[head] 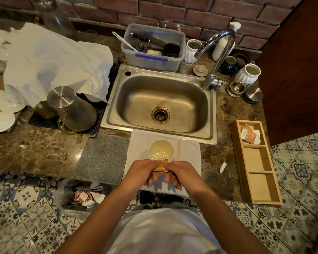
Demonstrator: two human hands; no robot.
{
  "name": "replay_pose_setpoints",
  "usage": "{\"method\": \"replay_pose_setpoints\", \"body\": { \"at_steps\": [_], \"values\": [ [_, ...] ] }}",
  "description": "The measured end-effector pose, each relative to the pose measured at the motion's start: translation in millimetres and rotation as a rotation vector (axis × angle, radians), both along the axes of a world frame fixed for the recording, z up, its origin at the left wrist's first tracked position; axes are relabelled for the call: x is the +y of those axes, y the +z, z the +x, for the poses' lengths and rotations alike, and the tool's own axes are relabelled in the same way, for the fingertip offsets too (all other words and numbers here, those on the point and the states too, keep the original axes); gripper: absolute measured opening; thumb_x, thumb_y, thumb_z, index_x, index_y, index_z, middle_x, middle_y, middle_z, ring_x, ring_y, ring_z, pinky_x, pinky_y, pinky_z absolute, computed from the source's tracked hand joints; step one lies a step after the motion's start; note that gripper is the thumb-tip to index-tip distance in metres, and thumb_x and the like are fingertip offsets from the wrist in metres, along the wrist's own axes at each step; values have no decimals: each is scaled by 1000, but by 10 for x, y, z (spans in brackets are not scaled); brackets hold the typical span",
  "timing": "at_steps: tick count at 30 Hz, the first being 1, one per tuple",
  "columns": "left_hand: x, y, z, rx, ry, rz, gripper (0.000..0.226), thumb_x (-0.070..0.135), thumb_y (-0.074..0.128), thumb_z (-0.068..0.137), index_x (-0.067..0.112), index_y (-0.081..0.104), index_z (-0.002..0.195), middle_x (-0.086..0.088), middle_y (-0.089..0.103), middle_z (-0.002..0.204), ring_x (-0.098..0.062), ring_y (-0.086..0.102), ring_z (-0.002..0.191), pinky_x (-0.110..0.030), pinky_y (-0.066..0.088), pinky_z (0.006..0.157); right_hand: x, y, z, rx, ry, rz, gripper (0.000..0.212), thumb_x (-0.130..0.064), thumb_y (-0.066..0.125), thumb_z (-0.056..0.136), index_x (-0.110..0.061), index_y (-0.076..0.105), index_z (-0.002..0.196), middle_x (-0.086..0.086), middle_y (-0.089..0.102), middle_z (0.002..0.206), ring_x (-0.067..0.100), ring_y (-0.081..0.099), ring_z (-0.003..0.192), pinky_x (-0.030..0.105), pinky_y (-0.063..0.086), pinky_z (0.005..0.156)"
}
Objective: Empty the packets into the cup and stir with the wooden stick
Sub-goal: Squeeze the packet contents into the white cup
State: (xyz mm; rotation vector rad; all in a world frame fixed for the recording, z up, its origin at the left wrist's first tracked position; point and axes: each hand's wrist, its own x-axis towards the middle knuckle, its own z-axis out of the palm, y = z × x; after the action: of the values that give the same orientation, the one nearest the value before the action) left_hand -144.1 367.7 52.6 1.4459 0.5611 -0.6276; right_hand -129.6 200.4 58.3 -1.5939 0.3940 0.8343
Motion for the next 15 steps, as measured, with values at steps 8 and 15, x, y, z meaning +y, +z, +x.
{"method": "replay_pose_setpoints", "body": {
  "at_steps": [8, 15],
  "values": [
    [-1, -30, -8, 12, -17, -58, 37, 24, 55, 102, 10, 64, 69, -5, 56, 52, -14, 41, 42, -22, 34, 43, -48, 2, 0, -15, -12, 11, 29, -23, 60, 101, -5, 72, 81, 7, 65, 62, 14, 45, 46, 25, 33, 42],
    [-13, -18, -18, 5, -13, -47, 40, 25, 56, 102, 12, 64, 66, -7, 56, 53, -14, 40, 42, -24, 31, 45, -77, -29, 8, -15, 1, 6, 31, -25, 60, 101, -9, 72, 77, 9, 62, 62, 14, 46, 45, 23, 34, 40]
  ]
}}
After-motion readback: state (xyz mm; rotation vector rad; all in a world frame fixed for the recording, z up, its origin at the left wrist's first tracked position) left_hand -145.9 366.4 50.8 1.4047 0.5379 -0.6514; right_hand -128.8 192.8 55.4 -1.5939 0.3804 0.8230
